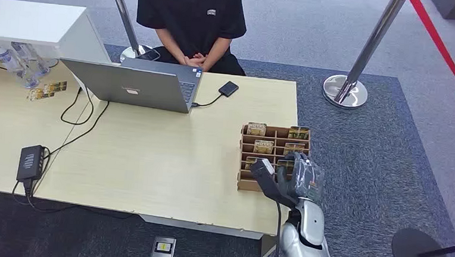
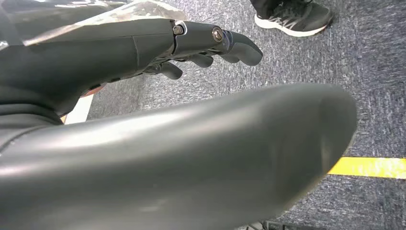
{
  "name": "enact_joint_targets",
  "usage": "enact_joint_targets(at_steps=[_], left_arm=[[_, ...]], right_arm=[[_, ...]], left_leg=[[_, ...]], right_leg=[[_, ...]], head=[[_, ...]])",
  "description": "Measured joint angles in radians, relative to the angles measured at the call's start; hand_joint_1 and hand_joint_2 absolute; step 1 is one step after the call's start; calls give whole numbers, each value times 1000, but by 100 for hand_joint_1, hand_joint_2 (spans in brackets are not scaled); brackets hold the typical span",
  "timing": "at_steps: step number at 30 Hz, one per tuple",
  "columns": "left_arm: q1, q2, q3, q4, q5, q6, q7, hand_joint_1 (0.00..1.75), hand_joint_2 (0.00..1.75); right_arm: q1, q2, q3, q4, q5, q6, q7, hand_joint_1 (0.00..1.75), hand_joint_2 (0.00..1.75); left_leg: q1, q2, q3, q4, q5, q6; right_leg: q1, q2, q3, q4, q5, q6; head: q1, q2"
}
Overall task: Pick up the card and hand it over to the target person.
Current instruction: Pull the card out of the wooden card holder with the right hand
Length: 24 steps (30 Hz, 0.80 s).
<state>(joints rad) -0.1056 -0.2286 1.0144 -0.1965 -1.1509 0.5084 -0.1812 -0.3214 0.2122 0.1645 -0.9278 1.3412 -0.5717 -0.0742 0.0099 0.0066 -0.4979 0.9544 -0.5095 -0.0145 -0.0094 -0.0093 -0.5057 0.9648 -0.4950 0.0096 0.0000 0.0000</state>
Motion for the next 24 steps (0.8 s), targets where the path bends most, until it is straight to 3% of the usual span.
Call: enact_joint_targets(at_steps=[14,24], left_arm=[[1,0,-3,0,-3,-3,0,0,0],[0,-3,0,0,1,-3,1,0,0]], right_arm=[[3,-3,6,4,9,-1,6,103,175],[-3,3,10,-2,-11,5,-9,130,175]], left_leg=[[0,0,1,0,0,0],[0,0,0,0,0,0]], right_leg=[[0,-1,1,0,0,0],[0,0,0,0,0,0]], head=[[0,0],[0,0]])
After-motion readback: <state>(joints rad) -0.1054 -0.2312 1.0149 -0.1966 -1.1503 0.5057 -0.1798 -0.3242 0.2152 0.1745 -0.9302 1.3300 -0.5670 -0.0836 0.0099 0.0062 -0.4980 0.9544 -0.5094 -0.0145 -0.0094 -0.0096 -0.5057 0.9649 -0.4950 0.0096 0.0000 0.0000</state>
